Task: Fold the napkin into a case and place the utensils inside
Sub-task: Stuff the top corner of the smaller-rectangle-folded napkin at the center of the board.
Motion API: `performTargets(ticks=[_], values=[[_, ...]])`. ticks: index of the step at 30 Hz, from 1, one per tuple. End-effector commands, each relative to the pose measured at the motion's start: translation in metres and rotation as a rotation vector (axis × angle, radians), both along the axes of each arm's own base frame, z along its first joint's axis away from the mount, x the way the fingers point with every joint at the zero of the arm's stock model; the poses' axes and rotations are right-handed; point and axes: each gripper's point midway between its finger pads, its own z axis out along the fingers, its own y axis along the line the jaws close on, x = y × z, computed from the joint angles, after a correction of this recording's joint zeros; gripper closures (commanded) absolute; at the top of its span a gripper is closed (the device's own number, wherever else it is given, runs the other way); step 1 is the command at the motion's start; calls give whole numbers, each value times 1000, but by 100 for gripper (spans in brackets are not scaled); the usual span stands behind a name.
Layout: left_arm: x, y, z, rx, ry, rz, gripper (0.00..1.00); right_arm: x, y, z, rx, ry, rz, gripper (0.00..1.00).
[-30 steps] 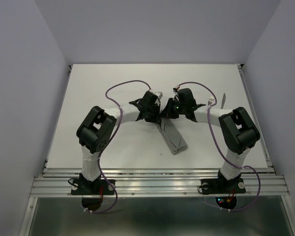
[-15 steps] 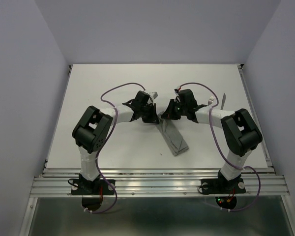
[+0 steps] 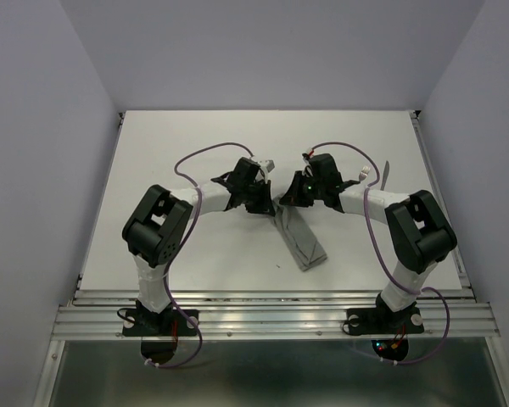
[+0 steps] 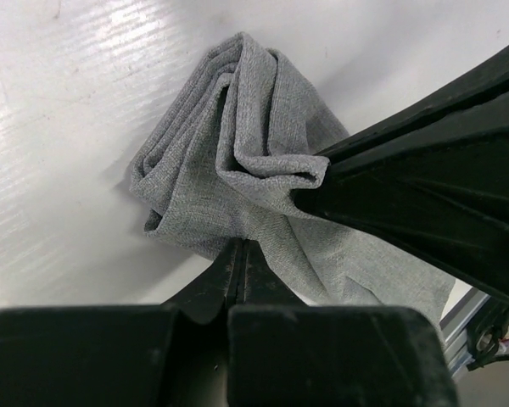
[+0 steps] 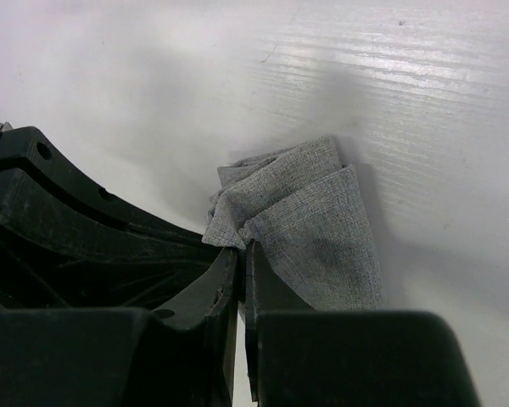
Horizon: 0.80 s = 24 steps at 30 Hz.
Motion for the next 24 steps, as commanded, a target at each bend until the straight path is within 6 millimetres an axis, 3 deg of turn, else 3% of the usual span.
performTargets(ticks=[1,2,5,16,19,24], values=[[2,-4,20,27,-59,-31,91,1,-2,14,5,-38,-5,99],[-1,-5,19,30,-52,-43,77,1,-2,14,6,-39,-3,99],[-7,-7,18,58,-67,-44,66,-2,-1,14,13,-33,8,99],[15,6,38,162,-182,52,71,-3,0,17,22,-37,14,99],[17,7,36,189,-186,47,74,-2,0,17,21,-39,10,99],[19,-2,36,217,-198,10,65,0,1,20,25,-42,8,99]])
